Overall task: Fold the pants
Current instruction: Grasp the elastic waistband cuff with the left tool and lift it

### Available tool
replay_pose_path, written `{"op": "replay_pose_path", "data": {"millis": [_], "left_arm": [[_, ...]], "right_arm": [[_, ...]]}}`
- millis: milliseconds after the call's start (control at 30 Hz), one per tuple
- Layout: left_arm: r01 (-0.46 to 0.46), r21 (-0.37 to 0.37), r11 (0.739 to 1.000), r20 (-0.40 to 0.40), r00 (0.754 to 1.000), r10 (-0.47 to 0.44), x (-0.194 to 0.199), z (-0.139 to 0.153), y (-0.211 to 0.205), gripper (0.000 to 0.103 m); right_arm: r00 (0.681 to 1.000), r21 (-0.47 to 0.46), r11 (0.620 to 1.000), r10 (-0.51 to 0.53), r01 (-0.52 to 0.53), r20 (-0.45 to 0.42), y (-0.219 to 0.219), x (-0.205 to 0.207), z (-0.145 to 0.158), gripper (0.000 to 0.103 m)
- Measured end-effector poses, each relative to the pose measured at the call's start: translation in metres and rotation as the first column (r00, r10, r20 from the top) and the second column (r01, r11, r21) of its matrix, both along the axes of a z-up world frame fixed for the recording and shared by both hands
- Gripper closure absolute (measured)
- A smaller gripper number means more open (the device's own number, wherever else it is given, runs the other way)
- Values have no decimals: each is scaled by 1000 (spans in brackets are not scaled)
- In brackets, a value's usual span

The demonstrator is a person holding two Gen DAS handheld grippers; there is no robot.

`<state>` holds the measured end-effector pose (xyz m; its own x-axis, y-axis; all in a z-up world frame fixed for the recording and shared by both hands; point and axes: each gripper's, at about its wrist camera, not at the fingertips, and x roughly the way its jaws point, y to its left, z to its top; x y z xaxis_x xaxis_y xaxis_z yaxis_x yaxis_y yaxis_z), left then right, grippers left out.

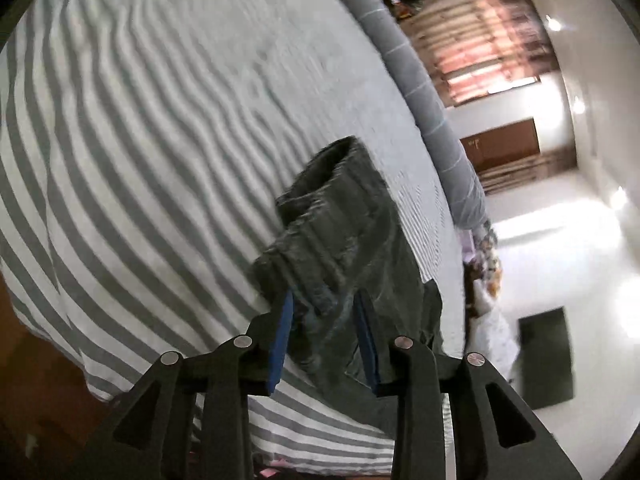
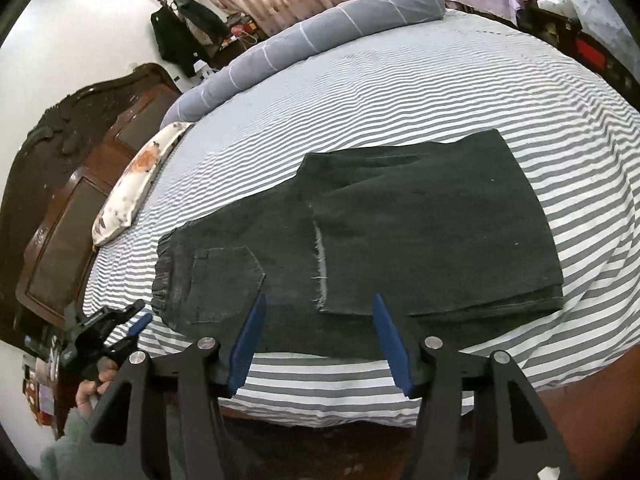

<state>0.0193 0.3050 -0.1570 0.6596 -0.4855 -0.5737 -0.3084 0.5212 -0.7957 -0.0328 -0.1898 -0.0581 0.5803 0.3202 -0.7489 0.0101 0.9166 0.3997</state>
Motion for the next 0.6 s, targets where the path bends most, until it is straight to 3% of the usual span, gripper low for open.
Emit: {"op": "replay_pose_path", "data": {"millis": [333, 467, 600], "left_arm": [[-19, -116, 993, 3, 1000, 19, 18, -40, 19, 65], [-24, -148, 989, 21, 999, 27, 21, -43, 22, 63], [-17, -155, 988, 20, 1000, 20, -2, -40, 17, 63]], "right_arm": [[1000, -56, 998, 6, -7, -8, 39, -10, 13, 50], [1000, -46, 999, 26, -27, -10, 54, -14, 19, 50], [997, -40, 997, 72, -72, -3, 67, -10, 17, 50]]}}
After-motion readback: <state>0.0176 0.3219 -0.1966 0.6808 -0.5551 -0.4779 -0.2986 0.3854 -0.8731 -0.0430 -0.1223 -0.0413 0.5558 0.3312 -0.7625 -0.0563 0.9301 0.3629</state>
